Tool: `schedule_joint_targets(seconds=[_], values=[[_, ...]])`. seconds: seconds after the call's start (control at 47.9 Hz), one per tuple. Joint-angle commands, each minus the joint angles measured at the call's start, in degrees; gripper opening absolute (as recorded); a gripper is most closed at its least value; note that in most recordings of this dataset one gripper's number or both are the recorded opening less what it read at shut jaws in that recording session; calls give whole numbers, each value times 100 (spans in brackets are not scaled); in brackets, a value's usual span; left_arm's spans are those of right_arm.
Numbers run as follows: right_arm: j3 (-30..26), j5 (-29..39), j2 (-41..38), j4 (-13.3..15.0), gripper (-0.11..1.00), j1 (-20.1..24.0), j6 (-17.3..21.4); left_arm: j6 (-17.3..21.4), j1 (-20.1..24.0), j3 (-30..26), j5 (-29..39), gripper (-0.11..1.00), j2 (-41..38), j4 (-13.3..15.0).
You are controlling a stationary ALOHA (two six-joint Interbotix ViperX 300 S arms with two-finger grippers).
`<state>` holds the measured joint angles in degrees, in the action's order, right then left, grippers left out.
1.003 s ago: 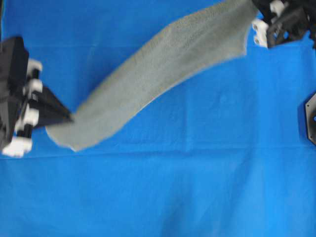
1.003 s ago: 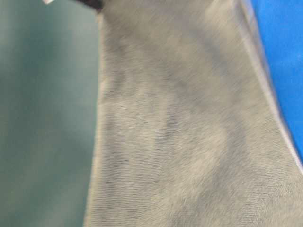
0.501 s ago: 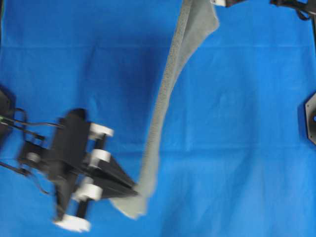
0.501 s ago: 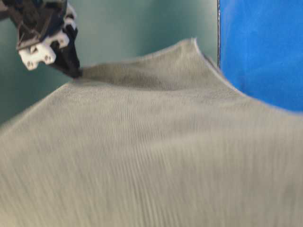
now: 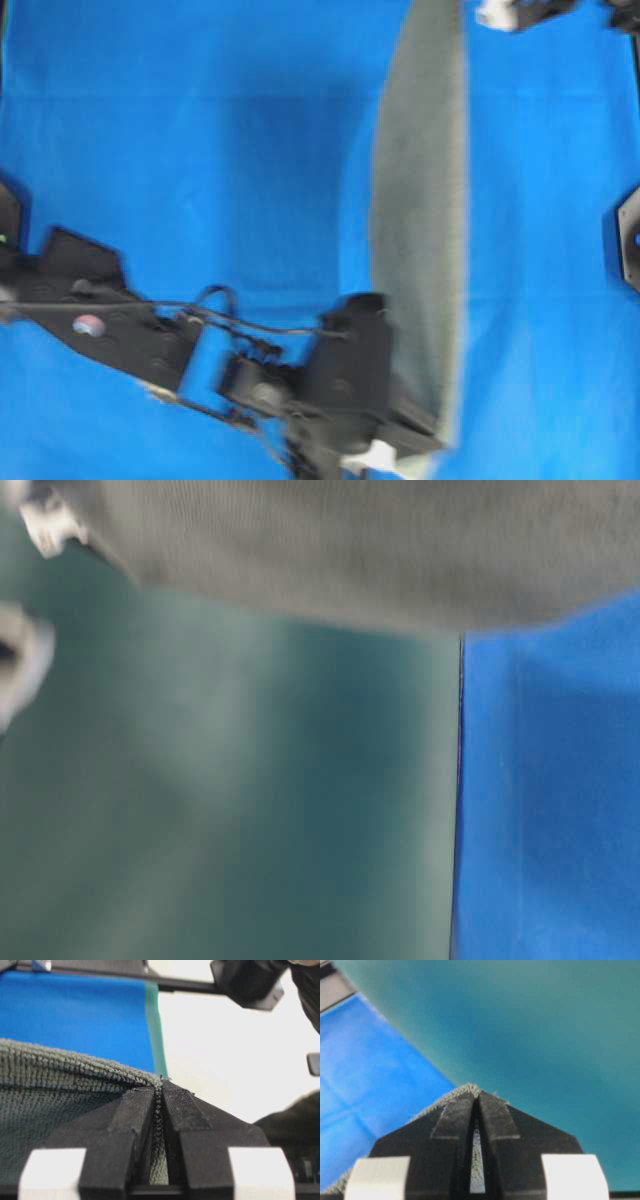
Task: Fold a large towel.
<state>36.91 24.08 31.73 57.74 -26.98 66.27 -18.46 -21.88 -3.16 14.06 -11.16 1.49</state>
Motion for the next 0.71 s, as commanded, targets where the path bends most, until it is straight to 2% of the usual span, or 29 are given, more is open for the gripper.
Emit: schedule_joint_targets(seconds=[0.0, 0.084, 0.188, 0.313, 0.418, 0.543, 0.689], values=[[132, 360, 519, 0, 2, -167, -18, -9, -237, -686, -35, 2, -369, 26], [290, 483, 721, -26, 2, -167, -26, -18, -229, -1099, -35, 2, -729, 26], [290, 527, 483, -26, 2, -167, -97, -141, -255, -1389, -35, 2, -1011, 26], [26, 501, -396, -53, 2, -167, -211, -562, -290, -1169, 26, 2, -940, 26], [-325, 396, -1283, -62, 2, -167, -220, -1055, -316, -554, 0, 2, -668, 26], [-879, -26, -2347, -62, 2, -176, -220, -1819, -448, 624, -237, 2, -193, 26], [-1380, -448, -3243, -62, 2, -176, -193, -2654, -589, 1960, -492, 2, 334, 26]])
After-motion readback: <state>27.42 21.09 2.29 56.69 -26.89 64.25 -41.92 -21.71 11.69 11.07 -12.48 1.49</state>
